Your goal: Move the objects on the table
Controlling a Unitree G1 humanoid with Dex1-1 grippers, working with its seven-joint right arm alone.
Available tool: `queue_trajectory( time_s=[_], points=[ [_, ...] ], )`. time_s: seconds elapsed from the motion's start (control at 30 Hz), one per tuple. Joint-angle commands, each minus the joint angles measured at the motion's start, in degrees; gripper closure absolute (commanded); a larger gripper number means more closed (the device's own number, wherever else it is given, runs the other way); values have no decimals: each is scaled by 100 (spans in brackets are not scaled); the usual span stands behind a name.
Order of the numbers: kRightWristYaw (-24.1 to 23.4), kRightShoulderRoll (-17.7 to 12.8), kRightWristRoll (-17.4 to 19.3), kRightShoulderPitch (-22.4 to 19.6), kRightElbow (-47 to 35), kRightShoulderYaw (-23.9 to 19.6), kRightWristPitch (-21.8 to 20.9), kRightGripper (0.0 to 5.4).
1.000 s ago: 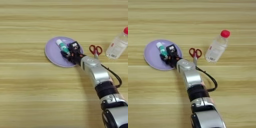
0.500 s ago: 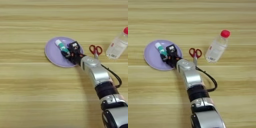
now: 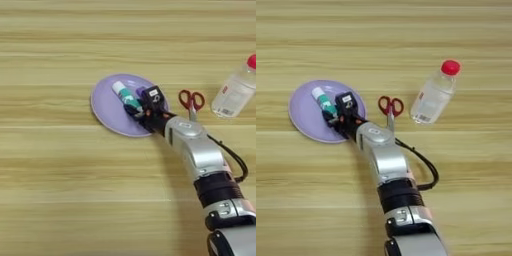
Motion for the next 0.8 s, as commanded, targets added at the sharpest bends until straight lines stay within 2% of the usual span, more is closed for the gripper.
queue_trajectory(
  time_s=[0.03, 0.33, 0.6, 0.8],
  points=[
    [-47, -145, 55, -106, -640, -68, 20, 374],
    [-110, -204, 108, 161, -1567, -130, 274, 374],
    [-186, -250, 121, 194, -2066, -281, 413, 374],
    [-271, -376, 225, 198, -2348, -649, 470, 374]
  ],
)
